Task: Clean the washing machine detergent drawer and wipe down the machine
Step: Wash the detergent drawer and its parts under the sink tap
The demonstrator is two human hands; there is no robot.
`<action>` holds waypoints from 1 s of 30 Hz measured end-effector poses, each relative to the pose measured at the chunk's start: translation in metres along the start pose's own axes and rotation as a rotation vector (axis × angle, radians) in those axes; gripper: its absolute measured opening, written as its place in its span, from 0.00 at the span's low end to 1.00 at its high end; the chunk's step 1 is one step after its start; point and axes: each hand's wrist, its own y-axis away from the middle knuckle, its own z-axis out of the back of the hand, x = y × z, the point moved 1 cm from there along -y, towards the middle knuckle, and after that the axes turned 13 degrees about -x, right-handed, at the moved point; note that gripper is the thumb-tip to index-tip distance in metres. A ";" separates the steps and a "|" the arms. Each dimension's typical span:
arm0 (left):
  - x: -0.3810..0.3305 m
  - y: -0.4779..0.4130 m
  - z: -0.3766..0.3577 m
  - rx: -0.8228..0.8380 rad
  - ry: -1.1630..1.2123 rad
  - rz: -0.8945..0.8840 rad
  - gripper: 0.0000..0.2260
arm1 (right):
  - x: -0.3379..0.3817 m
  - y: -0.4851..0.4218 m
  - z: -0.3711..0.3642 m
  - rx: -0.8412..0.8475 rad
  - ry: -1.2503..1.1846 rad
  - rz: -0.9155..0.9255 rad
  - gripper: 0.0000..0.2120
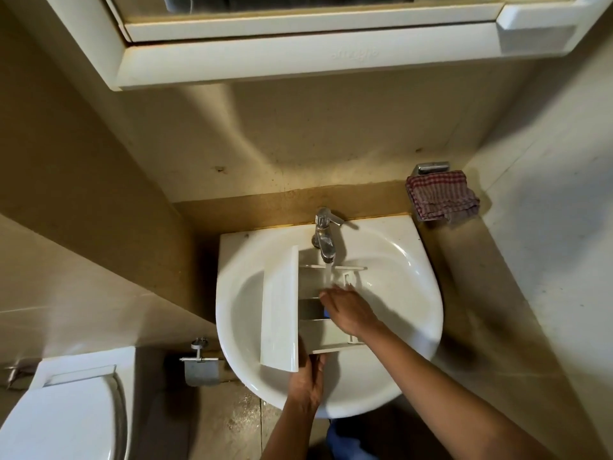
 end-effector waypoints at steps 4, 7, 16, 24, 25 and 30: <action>0.000 -0.007 0.002 -0.008 -0.054 -0.030 0.20 | -0.007 -0.001 -0.001 0.059 0.241 -0.178 0.19; -0.001 -0.009 0.000 -0.011 -0.124 -0.033 0.20 | 0.032 -0.016 -0.001 0.123 0.015 -0.257 0.20; -0.010 -0.005 0.000 0.035 -0.145 -0.044 0.44 | 0.016 -0.008 0.017 0.151 -0.061 -0.157 0.22; -0.010 -0.008 -0.001 0.067 -0.258 -0.046 0.20 | 0.060 -0.048 0.002 0.221 -0.023 -0.356 0.25; -0.013 -0.009 0.000 0.060 -0.261 -0.057 0.20 | 0.066 -0.046 0.005 0.199 -0.074 -0.310 0.22; -0.023 -0.006 0.004 0.086 -0.234 -0.068 0.20 | 0.037 -0.015 0.011 0.137 -0.145 -0.011 0.16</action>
